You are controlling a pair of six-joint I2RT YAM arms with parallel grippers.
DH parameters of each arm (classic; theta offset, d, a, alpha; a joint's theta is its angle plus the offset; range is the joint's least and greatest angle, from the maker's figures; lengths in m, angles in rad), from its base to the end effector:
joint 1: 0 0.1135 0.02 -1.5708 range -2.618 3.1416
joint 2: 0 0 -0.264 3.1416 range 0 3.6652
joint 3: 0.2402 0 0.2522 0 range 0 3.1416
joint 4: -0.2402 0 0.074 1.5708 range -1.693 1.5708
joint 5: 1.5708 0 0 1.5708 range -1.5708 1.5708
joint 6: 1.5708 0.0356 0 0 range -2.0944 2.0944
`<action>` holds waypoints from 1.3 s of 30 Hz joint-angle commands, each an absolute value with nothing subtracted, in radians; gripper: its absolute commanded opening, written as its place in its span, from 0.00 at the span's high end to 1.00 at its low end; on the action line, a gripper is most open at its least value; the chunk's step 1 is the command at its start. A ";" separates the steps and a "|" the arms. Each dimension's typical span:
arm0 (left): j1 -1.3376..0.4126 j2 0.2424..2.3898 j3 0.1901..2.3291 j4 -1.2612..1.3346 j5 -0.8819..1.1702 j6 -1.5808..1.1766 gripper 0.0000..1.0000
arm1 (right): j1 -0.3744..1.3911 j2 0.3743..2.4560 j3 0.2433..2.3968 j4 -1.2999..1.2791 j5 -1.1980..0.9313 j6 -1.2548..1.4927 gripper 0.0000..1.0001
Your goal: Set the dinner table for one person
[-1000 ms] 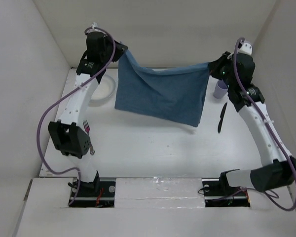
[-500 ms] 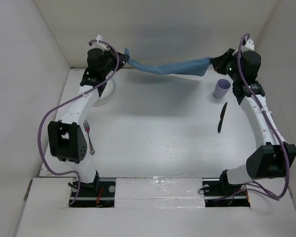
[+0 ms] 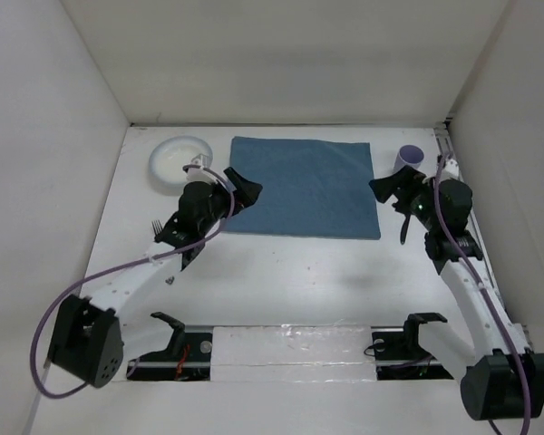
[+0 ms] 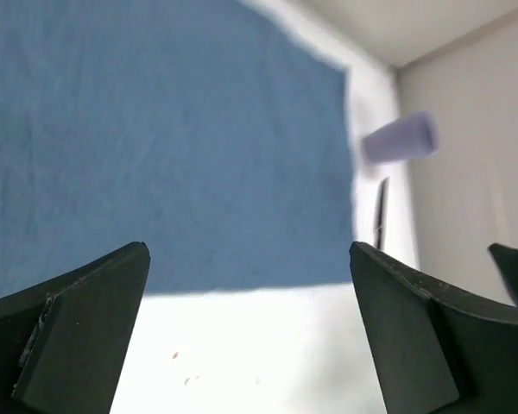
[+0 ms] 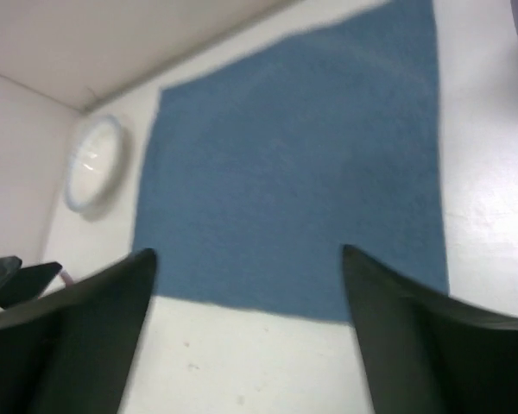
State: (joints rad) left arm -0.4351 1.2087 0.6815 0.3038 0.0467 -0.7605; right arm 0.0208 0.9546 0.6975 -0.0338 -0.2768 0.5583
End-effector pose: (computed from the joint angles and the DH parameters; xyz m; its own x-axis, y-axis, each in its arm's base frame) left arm 0.2489 -0.1175 0.2647 -0.4642 -0.5435 -0.6994 0.1965 0.7067 -0.6796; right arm 0.2230 0.0144 0.2936 -0.3925 0.5015 -0.7710 -0.0871 0.8142 0.5740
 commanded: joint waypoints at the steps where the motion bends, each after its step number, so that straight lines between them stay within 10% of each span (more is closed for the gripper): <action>1: -0.445 1.071 0.736 0.296 -0.098 -0.741 0.00 | 0.020 0.893 0.750 0.092 -0.273 0.580 0.00; 15: -0.445 1.980 1.684 -0.305 -0.017 -0.747 0.00 | 0.242 1.787 1.446 -0.391 0.071 0.532 0.00; 39: -0.370 2.114 1.466 -0.273 -0.052 -0.856 0.00 | 0.207 2.405 2.112 -0.794 0.000 0.420 0.01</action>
State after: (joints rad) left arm -0.4004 2.0579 1.4651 -0.1764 -0.0116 -0.8631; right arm 0.2108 2.3554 2.0235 -0.7189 0.0113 0.4389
